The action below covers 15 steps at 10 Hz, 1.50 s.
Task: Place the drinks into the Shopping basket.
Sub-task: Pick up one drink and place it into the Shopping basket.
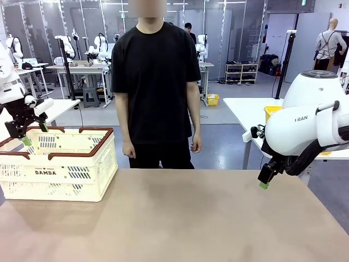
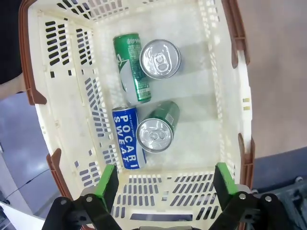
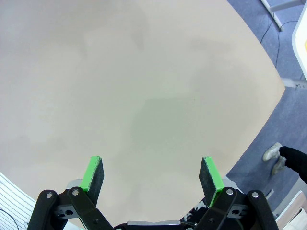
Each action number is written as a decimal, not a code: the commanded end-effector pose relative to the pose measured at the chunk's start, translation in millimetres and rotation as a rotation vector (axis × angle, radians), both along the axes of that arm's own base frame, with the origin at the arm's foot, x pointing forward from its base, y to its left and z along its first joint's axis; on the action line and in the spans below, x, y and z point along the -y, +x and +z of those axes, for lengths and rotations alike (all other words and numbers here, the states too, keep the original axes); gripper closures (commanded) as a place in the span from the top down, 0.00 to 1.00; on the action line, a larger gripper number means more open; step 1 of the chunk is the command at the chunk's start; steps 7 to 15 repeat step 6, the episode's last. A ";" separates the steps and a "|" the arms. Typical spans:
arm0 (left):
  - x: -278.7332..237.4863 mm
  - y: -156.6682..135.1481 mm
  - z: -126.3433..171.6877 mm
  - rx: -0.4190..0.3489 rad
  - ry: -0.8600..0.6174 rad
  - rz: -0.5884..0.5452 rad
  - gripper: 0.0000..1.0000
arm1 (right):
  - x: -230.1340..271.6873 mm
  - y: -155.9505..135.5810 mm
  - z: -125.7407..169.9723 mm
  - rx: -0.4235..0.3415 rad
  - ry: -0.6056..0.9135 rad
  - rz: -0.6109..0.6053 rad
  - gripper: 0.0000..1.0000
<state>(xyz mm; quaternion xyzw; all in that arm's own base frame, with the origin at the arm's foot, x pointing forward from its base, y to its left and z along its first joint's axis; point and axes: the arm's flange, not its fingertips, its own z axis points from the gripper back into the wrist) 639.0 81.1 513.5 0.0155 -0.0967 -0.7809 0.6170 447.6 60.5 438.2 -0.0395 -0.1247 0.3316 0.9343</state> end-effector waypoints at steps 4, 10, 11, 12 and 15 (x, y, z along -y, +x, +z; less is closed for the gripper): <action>-1.8 3.2 0.4 -0.001 0.003 -0.006 1.00 | 1.8 0.3 0.8 -0.002 -0.010 0.004 1.00; -1.8 3.2 0.4 -0.001 0.003 -0.006 1.00 | 1.8 0.3 0.8 -0.002 -0.010 0.004 1.00; -1.8 3.2 0.4 -0.001 0.003 -0.006 1.00 | 1.8 0.3 0.8 -0.002 -0.010 0.004 1.00; -1.8 3.2 0.4 -0.001 0.003 -0.006 1.00 | 1.8 0.3 0.8 -0.002 -0.010 0.004 1.00; -1.8 3.2 0.4 -0.001 0.003 -0.006 1.00 | 1.8 0.3 0.8 -0.002 -0.010 0.004 1.00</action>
